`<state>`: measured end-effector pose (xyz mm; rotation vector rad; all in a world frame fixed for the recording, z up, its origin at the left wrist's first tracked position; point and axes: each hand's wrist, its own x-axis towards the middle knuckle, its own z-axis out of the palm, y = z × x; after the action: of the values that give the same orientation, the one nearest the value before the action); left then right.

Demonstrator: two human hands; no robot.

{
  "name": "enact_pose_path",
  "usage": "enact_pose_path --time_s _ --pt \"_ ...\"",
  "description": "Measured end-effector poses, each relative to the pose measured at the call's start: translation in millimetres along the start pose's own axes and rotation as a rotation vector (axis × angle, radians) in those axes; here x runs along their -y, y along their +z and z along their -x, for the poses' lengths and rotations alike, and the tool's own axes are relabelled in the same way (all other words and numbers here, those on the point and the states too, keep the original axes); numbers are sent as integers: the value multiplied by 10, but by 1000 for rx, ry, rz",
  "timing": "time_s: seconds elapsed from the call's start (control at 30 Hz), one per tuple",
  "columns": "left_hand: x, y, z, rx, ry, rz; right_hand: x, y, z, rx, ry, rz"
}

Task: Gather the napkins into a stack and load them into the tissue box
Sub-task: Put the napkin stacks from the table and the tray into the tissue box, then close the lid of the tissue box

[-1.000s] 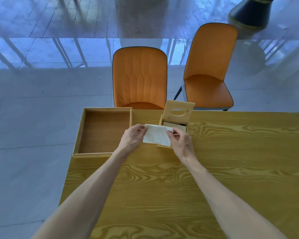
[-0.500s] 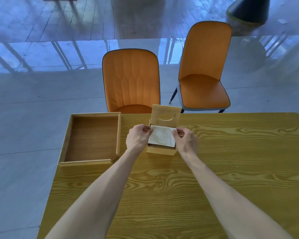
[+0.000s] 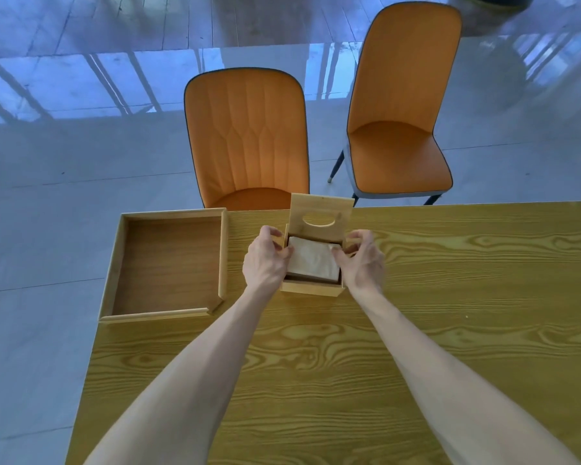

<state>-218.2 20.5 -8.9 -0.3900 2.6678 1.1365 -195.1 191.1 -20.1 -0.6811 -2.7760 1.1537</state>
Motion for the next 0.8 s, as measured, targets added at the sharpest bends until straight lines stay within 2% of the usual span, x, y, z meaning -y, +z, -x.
enact_pose_path --time_s 0.1,0.3,0.53,0.67,0.73,0.8 --pt "30 7 -39 52 41 45 -59 9 -58 55 -92 56" --pt "78 -23 -107 180 95 99 -140 -2 -140 127 -144 71" --pt "70 -40 -114 194 58 157 -149 -34 -135 123 -194 29" --pt "150 -72 -90 276 0 421 -243 -126 -84 192 -249 -108" --pt "150 -146 -66 358 -92 569 -313 -193 -91 282 -164 -234" --pt "134 -204 -77 422 -154 595 -312 -262 -90 362 -11 -398"
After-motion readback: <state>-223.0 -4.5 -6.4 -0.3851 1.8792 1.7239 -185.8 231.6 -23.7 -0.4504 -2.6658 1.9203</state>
